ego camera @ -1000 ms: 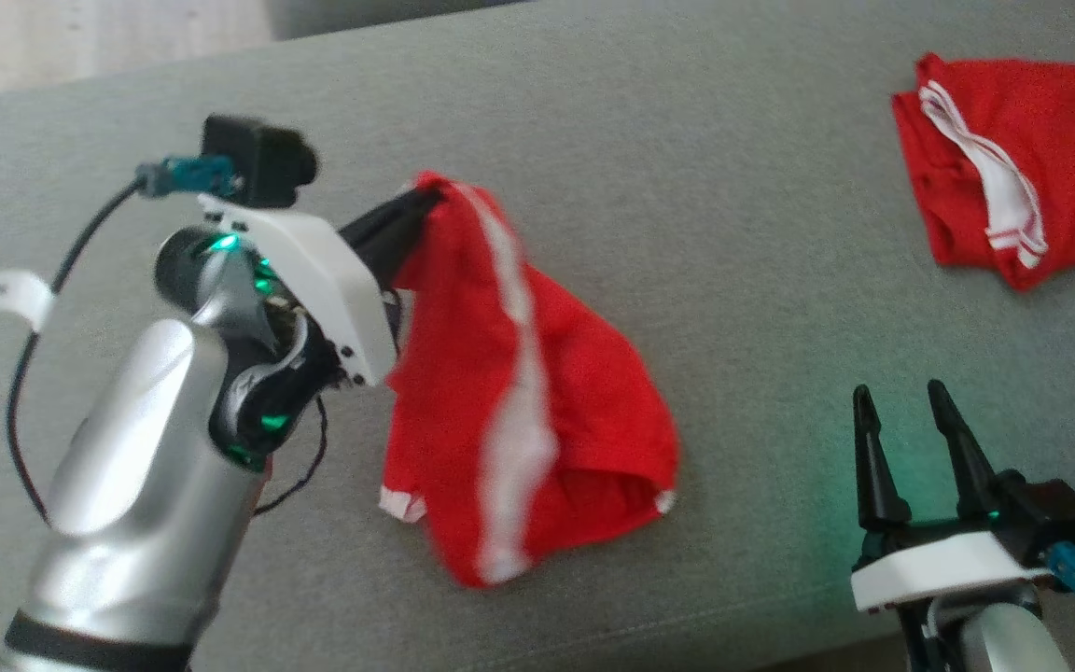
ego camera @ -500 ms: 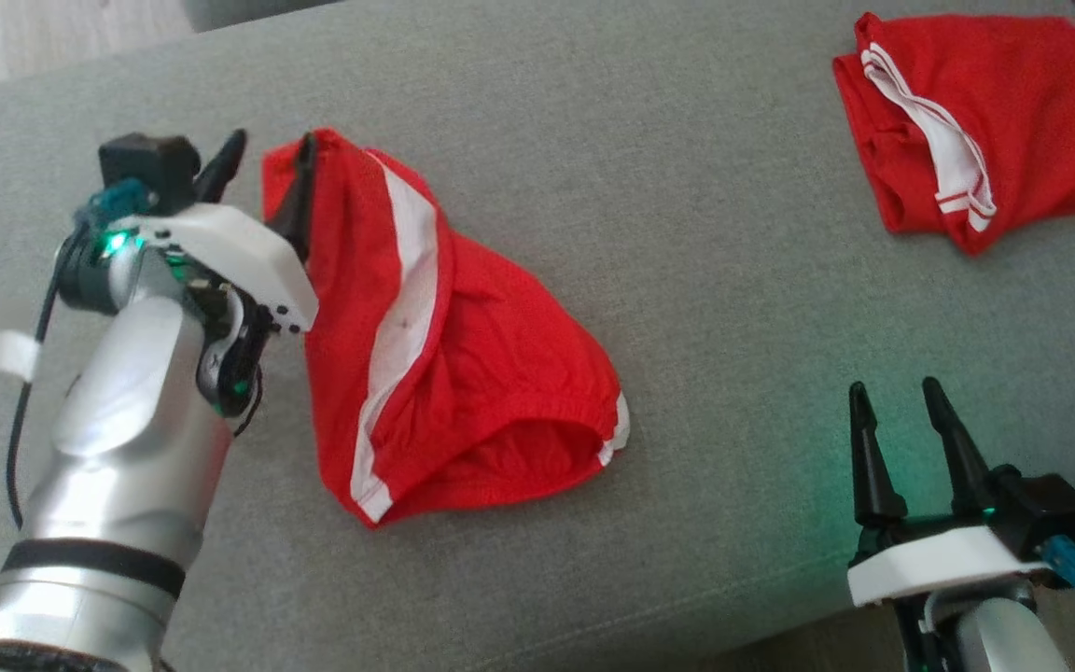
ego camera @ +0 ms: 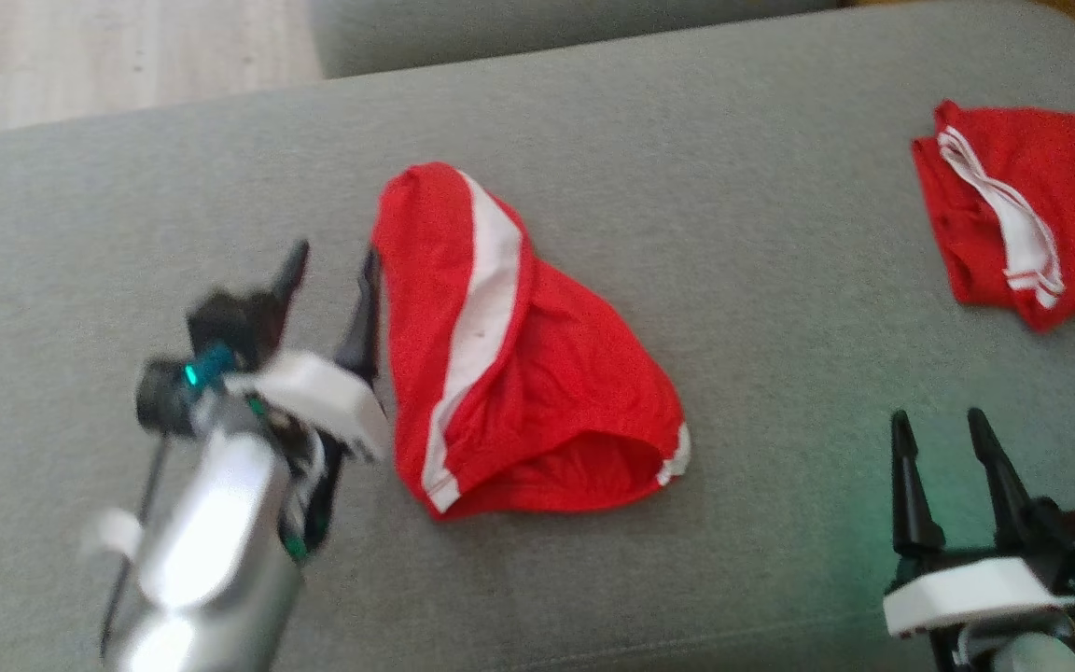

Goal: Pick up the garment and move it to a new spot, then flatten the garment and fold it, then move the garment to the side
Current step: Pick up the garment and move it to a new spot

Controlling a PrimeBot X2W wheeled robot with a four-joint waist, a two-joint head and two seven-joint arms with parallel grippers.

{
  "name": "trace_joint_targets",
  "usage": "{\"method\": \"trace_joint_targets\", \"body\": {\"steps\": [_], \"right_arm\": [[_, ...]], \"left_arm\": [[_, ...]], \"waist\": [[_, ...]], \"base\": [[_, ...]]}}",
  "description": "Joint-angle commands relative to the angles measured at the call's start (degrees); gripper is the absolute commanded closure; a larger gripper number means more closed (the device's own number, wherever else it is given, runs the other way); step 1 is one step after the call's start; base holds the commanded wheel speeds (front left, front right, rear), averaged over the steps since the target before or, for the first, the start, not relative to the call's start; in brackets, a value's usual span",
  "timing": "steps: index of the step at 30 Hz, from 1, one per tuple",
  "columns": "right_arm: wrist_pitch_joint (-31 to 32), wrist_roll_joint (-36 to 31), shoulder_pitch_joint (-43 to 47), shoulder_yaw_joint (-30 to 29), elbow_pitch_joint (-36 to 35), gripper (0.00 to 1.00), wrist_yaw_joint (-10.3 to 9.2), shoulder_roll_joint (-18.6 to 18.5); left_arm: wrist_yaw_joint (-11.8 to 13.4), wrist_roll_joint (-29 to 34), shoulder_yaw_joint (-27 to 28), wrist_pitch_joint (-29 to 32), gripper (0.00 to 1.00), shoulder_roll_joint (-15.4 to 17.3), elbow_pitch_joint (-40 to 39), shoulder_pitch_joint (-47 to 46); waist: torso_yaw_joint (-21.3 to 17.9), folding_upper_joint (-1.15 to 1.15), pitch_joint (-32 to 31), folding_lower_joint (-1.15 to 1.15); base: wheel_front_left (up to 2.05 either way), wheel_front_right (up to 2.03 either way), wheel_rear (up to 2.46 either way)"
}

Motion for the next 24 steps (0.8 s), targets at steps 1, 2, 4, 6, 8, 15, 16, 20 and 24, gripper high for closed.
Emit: {"method": "trace_joint_targets", "body": {"steps": [1, 2, 4, 6, 8, 15, 16, 20, 24], "right_arm": [[-0.63, -0.6, 0.12, 0.52, -2.05, 0.0, -0.04, -0.36], [-0.63, -0.76, 0.38, 0.35, -2.16, 0.0, -0.04, -0.36], [-0.63, -0.99, 0.76, -0.09, -2.36, 0.0, -0.04, -0.36], [-0.63, -1.68, 0.92, -0.23, -2.56, 0.0, -0.04, -0.36], [-0.63, -2.07, 1.07, -0.36, -2.64, 0.0, -0.04, -0.36], [-0.63, -3.28, 2.31, -1.4, -2.69, 0.0, -0.04, -0.36], [-0.63, -3.29, 2.45, -1.52, -2.69, 0.0, -0.04, -0.36], [-0.63, -3.08, 3.13, -1.86, -2.43, 0.0, -0.04, -0.36], [-0.63, -2.81, 3.93, -1.74, -1.96, 0.0, -0.04, -0.36]], "left_arm": [[1.34, 1.46, 1.47, -0.67, 0.0, 0.56, -5.02, 1.41], [1.87, 2.05, 1.32, -0.68, 0.0, 0.25, -6.92, 3.37], [2.74, 3.35, 0.86, -0.68, 0.0, -0.27, -10.38, 7.0], [3.27, 5.02, 0.4, -0.69, 0.0, -0.28, -13.61, 10.29], [3.72, 5.45, 0.64, -0.69, 0.0, -0.42, -14.91, 12.02], [5.45, 8.25, 4.04, -0.69, 0.0, -0.46, -20.57, 24.15], [5.49, 8.56, 4.63, -0.69, 0.0, -0.49, -21.06, 25.34], [4.79, 9.54, 6.53, -0.69, 0.0, -0.94, -22.29, 29.37], [4.1, 10.35, 8.38, -0.7, 0.0, -1.76, -23.27, 32.46]], "waist": [[2.63, 0.0, -1.83, 0.0], [3.17, 0.0, -2.02, 0.0], [4.21, 0.0, -2.37, 0.0], [4.98, 0.0, -2.79, 0.0], [5.39, 0.0, -3.08, 0.0], [7.58, 0.0, -5.41, 0.0], [7.77, 0.0, -5.6, 0.0], [8.48, 0.0, -6.44, 0.0], [8.88, 0.0, -7.13, 0.0]], "base": [[0.0, 0.0, 0.0], [0.0, 0.0, 0.0], [0.0, 0.0, 0.0], [0.0, 0.0, 0.0], [0.0, 0.0, 0.0], [0.0, 0.0, 0.0], [0.0, 0.0, 0.0], [0.0, 0.0, 0.0], [0.0, 0.0, 0.0]]}}
